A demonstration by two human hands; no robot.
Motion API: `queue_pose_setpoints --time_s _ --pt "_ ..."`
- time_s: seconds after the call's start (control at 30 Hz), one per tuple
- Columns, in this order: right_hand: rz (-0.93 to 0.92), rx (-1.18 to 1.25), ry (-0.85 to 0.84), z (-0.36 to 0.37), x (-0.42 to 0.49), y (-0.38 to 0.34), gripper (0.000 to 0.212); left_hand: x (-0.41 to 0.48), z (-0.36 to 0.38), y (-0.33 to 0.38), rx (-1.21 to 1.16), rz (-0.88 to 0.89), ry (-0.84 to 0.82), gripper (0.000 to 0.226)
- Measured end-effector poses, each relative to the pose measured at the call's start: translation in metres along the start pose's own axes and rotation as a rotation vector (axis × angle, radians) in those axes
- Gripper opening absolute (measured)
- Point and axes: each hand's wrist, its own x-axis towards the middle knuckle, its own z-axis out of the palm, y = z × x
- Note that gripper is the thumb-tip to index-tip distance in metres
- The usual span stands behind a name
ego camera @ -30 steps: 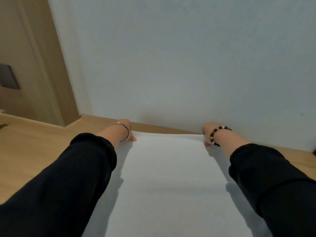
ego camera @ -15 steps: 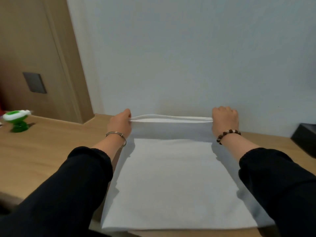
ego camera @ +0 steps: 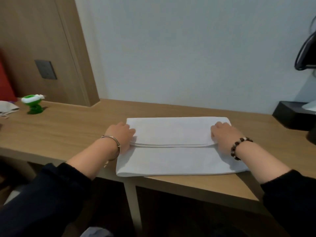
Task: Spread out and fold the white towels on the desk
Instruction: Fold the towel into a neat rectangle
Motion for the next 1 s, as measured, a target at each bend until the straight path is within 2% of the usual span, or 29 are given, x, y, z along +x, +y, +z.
queue_pose_setpoints --time_s 0.03,0.1,0.17,0.23,0.33,0.4,0.47,0.57,0.63,0.7,0.8,0.9,1.0 --pt "-0.033 0.059 -0.028 0.01 -0.005 -0.002 0.032 0.0 0.002 0.007 0.018 0.021 0.044 0.037" --pt "-0.048 0.168 -0.083 0.025 -0.009 -0.004 0.056 0.003 0.006 0.019 -0.093 0.076 0.115 0.051" --pt "-0.031 0.213 -0.139 0.032 -0.006 -0.003 0.07 0.01 0.014 0.029 -0.267 0.094 0.019 0.055" --pt "-0.035 0.225 -0.16 0.035 0.001 -0.001 0.075 0.018 0.024 0.033 -0.341 0.082 -0.07 0.057" --pt "-0.014 0.251 -0.183 0.032 0.014 0.001 0.077 0.033 0.026 0.031 -0.373 0.067 -0.054 0.056" --pt "-0.003 0.28 -0.208 0.026 0.021 -0.001 0.072 0.039 0.019 0.031 -0.441 0.072 -0.021 0.047" --pt "-0.025 0.46 -0.203 0.02 0.025 -0.006 0.059 0.04 0.015 0.035 -0.559 0.101 0.065 0.033" --pt "-0.117 0.757 -0.001 0.019 0.023 -0.028 0.022 0.038 0.012 0.044 -0.677 0.124 0.211 0.025" --pt "-0.141 0.679 0.082 0.021 0.023 -0.038 0.01 0.038 0.011 0.047 -0.672 0.146 0.287 0.015" --pt "-0.12 0.62 0.111 0.025 0.025 -0.042 0.009 0.037 0.009 0.046 -0.69 0.139 0.301 0.01" --pt "-0.018 0.72 0.129 0.024 0.027 -0.042 0.006 0.035 0.008 0.044 -0.696 0.122 0.306 0.01" --pt "0.026 0.711 0.108 0.024 0.031 -0.045 0.01 0.033 0.008 0.046 -0.589 0.148 0.338 0.015" --pt "0.036 0.714 0.17 0.021 0.031 -0.048 0.015 0.031 0.01 0.046 -0.502 0.18 0.377 0.018"
